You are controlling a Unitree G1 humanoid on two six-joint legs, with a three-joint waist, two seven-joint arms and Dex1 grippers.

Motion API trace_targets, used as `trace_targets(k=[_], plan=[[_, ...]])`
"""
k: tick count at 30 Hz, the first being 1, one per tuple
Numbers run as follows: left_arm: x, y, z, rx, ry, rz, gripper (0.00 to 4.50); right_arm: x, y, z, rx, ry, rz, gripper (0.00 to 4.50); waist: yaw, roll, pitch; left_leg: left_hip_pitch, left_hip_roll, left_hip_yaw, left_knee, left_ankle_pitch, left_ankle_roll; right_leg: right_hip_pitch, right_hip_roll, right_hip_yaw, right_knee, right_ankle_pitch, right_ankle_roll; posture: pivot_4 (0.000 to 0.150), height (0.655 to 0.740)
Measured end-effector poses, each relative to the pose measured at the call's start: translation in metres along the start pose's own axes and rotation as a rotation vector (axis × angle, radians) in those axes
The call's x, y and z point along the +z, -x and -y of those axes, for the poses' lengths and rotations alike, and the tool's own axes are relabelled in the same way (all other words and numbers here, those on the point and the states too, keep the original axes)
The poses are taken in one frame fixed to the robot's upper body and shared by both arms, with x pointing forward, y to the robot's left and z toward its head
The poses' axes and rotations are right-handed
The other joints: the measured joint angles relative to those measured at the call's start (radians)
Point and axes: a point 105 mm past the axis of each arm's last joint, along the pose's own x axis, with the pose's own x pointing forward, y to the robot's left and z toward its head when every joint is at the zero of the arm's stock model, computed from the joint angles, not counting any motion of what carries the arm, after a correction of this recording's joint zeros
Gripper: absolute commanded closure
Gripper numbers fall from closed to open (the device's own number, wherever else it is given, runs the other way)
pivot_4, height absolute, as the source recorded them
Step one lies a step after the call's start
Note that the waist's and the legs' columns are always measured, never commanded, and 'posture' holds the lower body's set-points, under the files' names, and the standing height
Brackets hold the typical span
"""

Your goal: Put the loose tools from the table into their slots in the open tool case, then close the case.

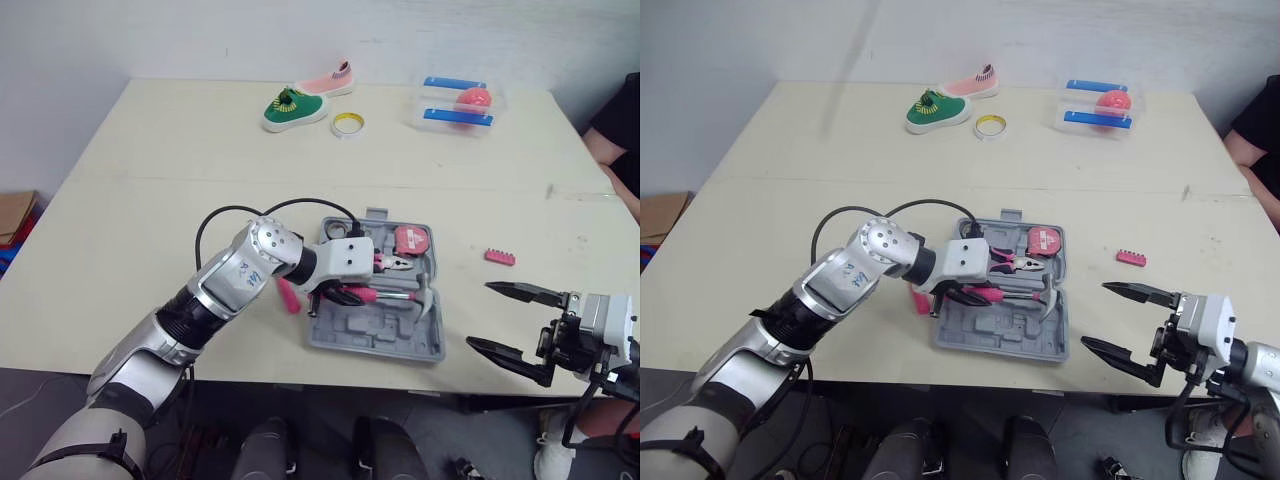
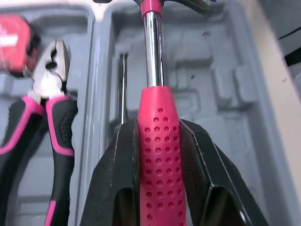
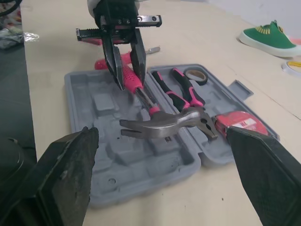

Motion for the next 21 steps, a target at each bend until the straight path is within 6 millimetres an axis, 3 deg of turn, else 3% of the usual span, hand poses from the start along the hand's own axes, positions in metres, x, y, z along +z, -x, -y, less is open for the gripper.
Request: trace_targets(k=[12, 18, 19, 21], plan=[[0.007, -0.02, 0.005, -0.034, -0.023, -0.042, 3.94, -0.002, -0.002, -0.004, -0.023, 0.017, 0.02, 0.0, 0.003, 0.0, 0.0, 0.0, -0.001, -0.001, 0.001, -0.001, 0.002, 0.001, -0.002, 0.0, 0.0, 0.0, 0.0, 0.15, 0.74], [0.006, -0.021, 0.004, -0.032, -0.017, -0.05, 3.94, -0.009, 0.003, -0.007, -0.011, 0.021, 0.015, 0.0, 0.002, 0.0, 0.0, 0.0, -0.001, -0.001, 0.001, -0.001, 0.002, 0.001, -0.002, 0.0, 0.0, 0.0, 0.0, 0.15, 0.74], [0.006, -0.021, 0.004, -0.031, -0.014, -0.053, 3.14, -0.012, 0.005, -0.009, -0.004, 0.021, 0.016, 0.0, 0.002, 0.0, 0.0, 0.0, -0.001, -0.001, 0.001, -0.001, 0.002, 0.002, -0.002, 0.0, 0.0, 0.0, 0.0, 0.15, 0.74], [0.005, -0.02, 0.003, -0.024, -0.009, -0.055, 2.52, -0.019, 0.01, -0.012, -0.004, 0.009, 0.014, 0.0, 0.002, 0.0, 0.0, 0.0, -0.001, -0.001, 0.001, -0.001, 0.002, 0.002, -0.002, 0.0, 0.0, 0.0, 0.0, 0.15, 0.74]])
